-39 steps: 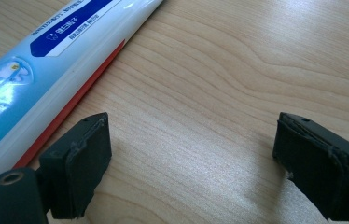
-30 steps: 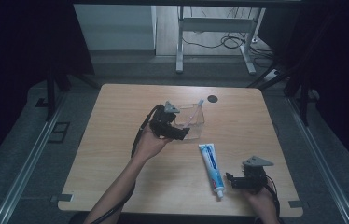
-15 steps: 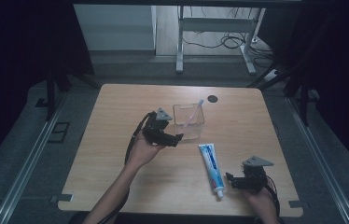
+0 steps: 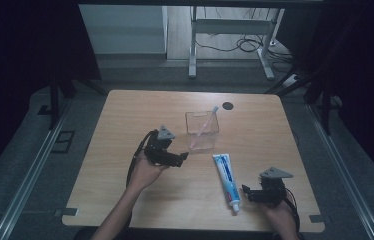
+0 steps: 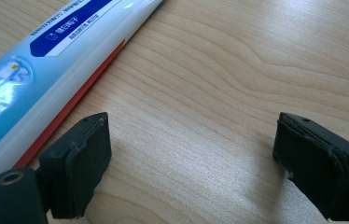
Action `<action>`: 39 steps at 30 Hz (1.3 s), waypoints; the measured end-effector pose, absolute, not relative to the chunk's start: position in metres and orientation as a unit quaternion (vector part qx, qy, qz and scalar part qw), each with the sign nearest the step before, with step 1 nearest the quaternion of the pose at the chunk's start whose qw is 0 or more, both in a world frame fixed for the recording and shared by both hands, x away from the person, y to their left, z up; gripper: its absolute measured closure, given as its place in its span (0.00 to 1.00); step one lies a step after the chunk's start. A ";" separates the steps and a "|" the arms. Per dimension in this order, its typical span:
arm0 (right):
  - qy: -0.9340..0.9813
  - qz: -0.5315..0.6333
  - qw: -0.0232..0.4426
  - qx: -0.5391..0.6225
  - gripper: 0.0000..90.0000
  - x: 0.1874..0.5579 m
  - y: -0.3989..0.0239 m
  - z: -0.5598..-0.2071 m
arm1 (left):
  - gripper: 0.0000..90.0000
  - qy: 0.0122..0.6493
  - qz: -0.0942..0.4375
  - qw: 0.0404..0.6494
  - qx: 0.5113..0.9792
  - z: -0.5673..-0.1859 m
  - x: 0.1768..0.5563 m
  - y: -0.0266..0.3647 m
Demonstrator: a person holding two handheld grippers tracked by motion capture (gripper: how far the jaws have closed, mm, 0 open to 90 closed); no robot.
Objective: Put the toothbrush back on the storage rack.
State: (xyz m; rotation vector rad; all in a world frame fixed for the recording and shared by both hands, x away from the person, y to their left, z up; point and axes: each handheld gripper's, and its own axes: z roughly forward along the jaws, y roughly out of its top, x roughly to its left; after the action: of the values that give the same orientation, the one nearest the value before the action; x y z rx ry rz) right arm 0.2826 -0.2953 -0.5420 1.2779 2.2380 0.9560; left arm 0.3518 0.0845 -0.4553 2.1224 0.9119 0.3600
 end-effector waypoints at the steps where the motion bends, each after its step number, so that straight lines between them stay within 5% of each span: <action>1: 0.799 0.341 0.196 0.455 0.12 0.283 -0.295 -0.542 | 0.10 0.359 0.142 0.391 0.836 -0.457 0.350 0.085; 39: 0.797 0.340 0.196 0.459 0.12 0.282 -0.295 -0.542 | 0.04 0.366 0.151 0.370 0.840 -0.521 0.302 0.110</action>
State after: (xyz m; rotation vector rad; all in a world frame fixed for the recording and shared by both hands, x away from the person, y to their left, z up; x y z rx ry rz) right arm 0.2821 -0.2947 -0.5420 1.2847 2.2319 0.9534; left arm 0.3025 0.1096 -0.5206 2.1564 0.9388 0.3882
